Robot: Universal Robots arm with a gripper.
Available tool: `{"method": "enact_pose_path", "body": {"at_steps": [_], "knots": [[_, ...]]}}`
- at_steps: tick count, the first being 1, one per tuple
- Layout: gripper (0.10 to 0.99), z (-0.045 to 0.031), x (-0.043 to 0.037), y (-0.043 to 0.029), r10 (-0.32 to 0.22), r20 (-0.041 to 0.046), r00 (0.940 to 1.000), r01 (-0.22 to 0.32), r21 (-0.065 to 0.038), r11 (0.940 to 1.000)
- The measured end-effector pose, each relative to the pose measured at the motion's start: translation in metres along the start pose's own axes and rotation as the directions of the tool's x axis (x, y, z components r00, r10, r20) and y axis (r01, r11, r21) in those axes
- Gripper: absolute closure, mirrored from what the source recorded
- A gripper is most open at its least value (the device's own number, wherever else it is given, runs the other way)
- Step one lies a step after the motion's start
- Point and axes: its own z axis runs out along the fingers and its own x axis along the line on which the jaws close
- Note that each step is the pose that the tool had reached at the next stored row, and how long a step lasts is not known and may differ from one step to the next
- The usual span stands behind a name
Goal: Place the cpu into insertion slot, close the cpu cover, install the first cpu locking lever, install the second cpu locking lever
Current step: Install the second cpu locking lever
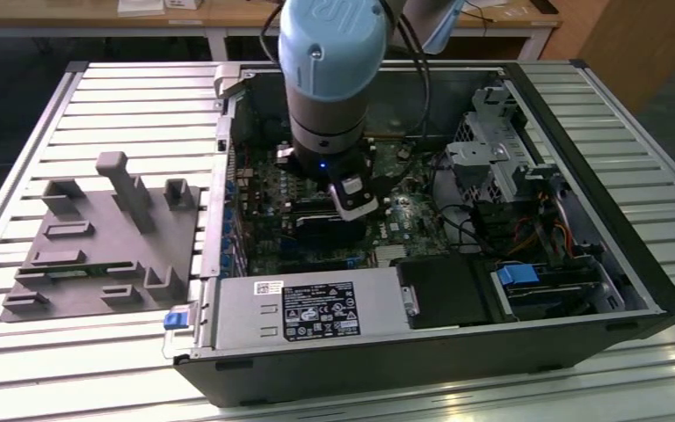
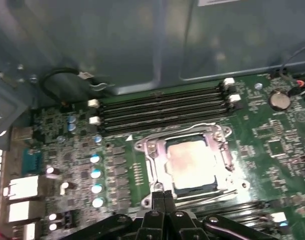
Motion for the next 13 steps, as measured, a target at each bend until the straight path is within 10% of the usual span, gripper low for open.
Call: {"method": "enact_pose_path", "body": {"at_steps": [8, 13], "knots": [[0.984, 0.0015, -0.0212, 0.0056, 0.001, -0.0028, 1.0000, -0.001, 0.005, 1.0000], [0.984, 0.0032, -0.0239, 0.0101, -0.001, 0.0076, 1.0000, 0.000, 0.061, 0.9981]]}}
